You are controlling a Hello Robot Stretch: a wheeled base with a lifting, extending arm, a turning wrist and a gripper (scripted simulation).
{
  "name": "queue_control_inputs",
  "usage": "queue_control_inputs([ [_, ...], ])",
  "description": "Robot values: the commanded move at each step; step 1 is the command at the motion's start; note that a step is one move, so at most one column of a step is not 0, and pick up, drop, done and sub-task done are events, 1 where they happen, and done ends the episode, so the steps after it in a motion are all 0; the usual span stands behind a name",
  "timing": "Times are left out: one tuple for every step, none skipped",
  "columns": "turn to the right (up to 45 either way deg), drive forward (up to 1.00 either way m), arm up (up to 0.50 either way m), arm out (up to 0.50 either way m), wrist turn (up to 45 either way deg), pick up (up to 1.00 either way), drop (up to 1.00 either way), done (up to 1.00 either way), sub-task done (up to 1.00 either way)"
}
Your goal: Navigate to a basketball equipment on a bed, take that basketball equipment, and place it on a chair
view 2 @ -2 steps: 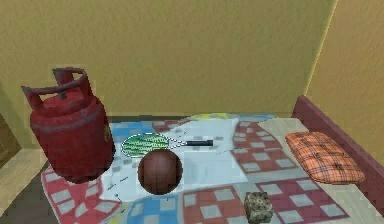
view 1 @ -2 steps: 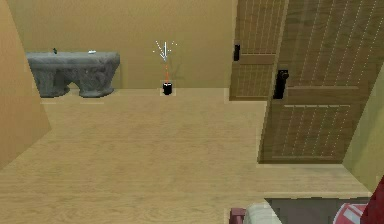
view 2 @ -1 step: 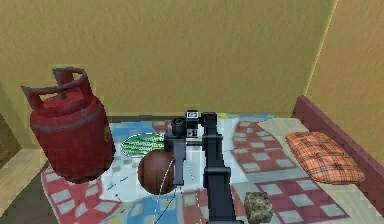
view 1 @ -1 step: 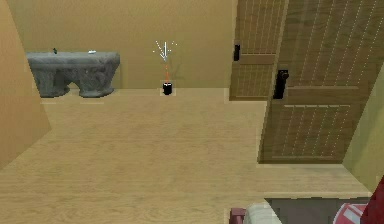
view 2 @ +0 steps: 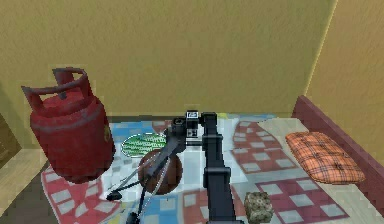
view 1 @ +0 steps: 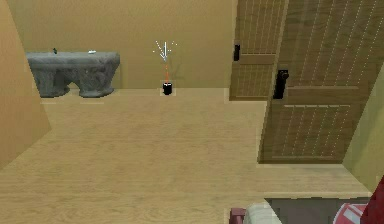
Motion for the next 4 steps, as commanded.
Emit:
queue_control_inputs([
  [0.0,0.0,0.0,0.0,45.0,0.0,0.0,0.0,0.0],
  [0.0,0.0,0.0,0.0,45.0,0.0,0.0,0.0,0.0],
  [0.0,0.0,0.0,0.0,9.0,0.0,0.0,0.0,0.0],
  [0.0,0.0,-0.3,0.0,0.0,0.0,0.0,0.0,0.0],
])
